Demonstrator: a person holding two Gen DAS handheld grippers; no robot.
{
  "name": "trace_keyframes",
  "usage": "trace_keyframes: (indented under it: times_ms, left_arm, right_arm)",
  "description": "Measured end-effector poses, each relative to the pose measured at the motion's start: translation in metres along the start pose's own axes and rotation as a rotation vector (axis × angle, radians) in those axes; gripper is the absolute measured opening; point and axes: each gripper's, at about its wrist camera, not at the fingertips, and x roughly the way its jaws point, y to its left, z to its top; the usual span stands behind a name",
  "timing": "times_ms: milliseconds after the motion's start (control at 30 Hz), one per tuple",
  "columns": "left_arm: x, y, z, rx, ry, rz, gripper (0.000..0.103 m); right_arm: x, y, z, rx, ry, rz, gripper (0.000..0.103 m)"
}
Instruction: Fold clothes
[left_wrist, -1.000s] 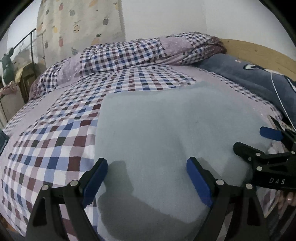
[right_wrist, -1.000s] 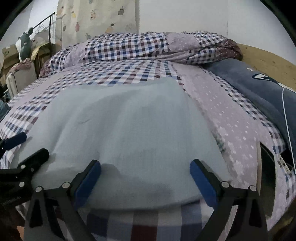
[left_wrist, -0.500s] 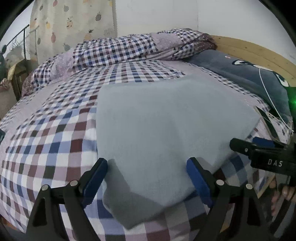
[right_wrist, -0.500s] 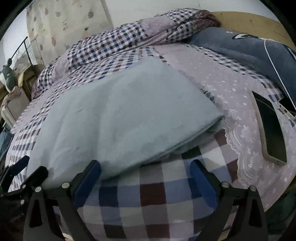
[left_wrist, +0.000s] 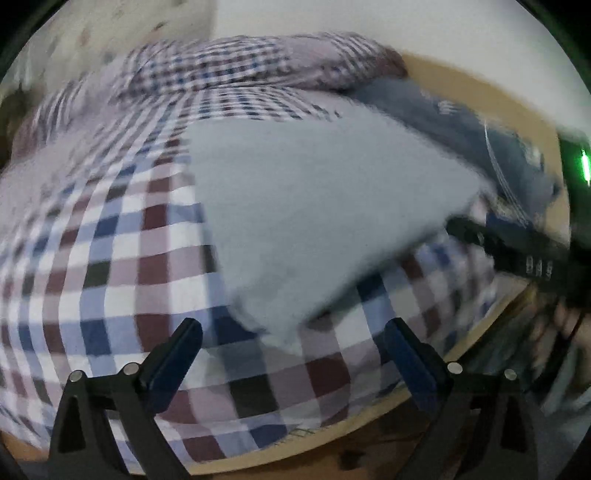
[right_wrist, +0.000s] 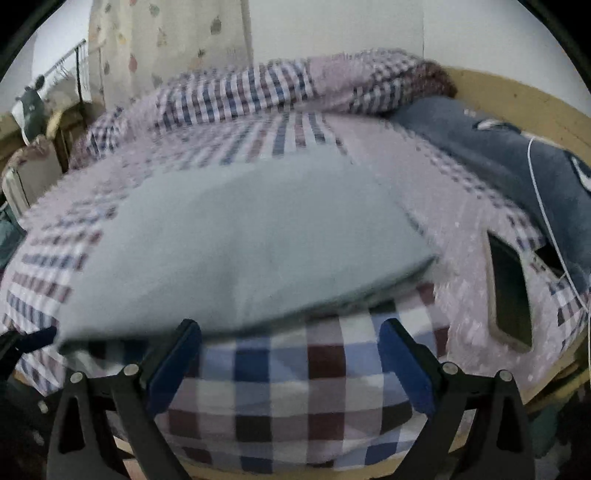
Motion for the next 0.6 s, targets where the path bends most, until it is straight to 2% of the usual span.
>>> trace_keyframes:
  times_ms: [167,300,467,600]
  left_arm:
    - [-0.007,0.053,0.006,-0.257,-0.012,-0.201,0.101]
    - [0.004,0.072,0.008,-0.372,0.029,-0.332,0.101]
    - [0.016,0.074,0.02,-0.409,0.094,-0.496,0.102]
    - [0.031,0.071,0.035,-0.406,0.147,-0.539,0.102]
  right_arm:
    - [-0.014,0.014,0.007,-0.032,-0.092,0.001,0.1]
    - [-0.015,0.024,0.009,-0.048,-0.107,0.037,0.1]
    - [-0.018,0.042,0.001,-0.131,-0.131,0.08,0.1]
    - [-0.02,0.063,-0.006,-0.231,-0.157,0.103,0.1]
